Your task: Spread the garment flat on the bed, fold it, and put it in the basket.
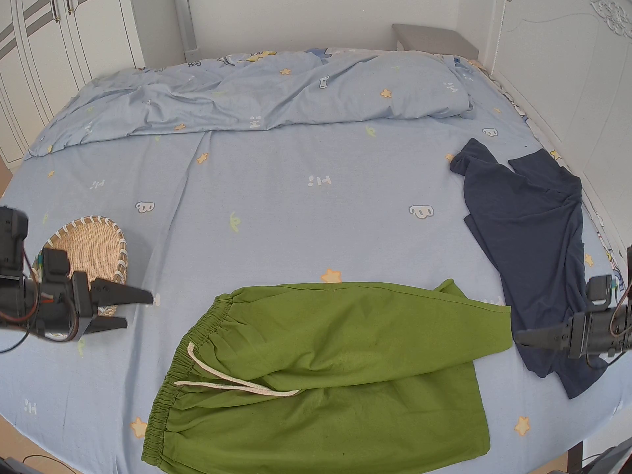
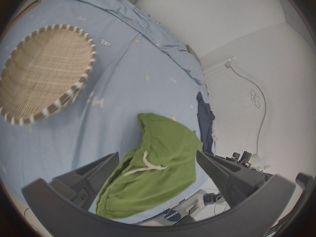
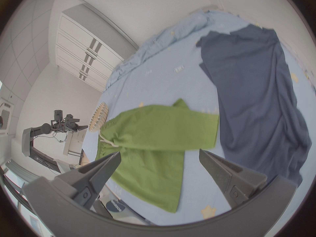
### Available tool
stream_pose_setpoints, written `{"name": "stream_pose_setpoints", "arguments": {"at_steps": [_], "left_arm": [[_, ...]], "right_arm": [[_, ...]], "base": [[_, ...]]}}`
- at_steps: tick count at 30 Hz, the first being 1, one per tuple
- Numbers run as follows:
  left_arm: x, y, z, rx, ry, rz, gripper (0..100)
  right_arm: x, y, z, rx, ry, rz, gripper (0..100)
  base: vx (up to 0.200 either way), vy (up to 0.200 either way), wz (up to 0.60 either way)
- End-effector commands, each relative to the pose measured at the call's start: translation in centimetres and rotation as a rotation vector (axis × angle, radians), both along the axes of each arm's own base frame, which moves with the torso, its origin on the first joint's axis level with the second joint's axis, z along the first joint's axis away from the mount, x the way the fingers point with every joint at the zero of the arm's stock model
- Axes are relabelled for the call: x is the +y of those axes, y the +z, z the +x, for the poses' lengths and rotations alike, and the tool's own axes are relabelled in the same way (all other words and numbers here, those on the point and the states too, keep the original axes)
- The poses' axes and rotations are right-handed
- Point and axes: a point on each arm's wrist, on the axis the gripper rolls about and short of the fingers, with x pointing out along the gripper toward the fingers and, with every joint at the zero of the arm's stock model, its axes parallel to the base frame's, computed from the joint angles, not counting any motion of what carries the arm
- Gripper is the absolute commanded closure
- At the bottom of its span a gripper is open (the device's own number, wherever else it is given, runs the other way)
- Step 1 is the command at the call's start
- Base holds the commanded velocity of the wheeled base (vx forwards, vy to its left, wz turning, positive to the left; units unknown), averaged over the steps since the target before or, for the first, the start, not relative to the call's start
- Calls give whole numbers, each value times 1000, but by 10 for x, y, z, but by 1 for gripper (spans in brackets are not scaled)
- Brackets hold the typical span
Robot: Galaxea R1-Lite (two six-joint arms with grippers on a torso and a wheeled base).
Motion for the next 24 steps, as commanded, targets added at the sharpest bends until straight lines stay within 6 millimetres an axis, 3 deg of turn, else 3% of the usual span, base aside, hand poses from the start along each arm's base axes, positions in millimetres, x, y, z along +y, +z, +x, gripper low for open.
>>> {"name": "stream_pose_setpoints", "arguments": {"at_steps": [1,3,6,7,8,11,17,24], "left_arm": [[-26,-5,80,88,-83,-46,0],[-29,-7,91,91,-92,-46,0],[-37,-13,128,98,-111,-45,0],[-37,-13,128,98,-111,-45,0],[-38,-21,143,110,-110,-46,0],[-40,-42,160,160,-112,-45,0],[-50,-69,169,237,-133,-43,0],[-62,-81,170,272,-162,-32,0]], "right_arm": [[-2,34,40,-110,-8,-3,0],[-2,35,44,-111,-7,-1,0],[0,27,52,-78,3,-4,0],[0,27,52,-78,3,-4,0],[1,25,53,-69,9,-3,0],[1,25,53,-69,11,-3,0],[1,21,57,-50,10,-2,0],[3,17,59,-34,16,-2,0]], "base": [[0,0,0],[0,0,0],[0,0,0],[0,0,0],[0,0,0],[0,0,0],[0,0,0],[0,0,0]]}}
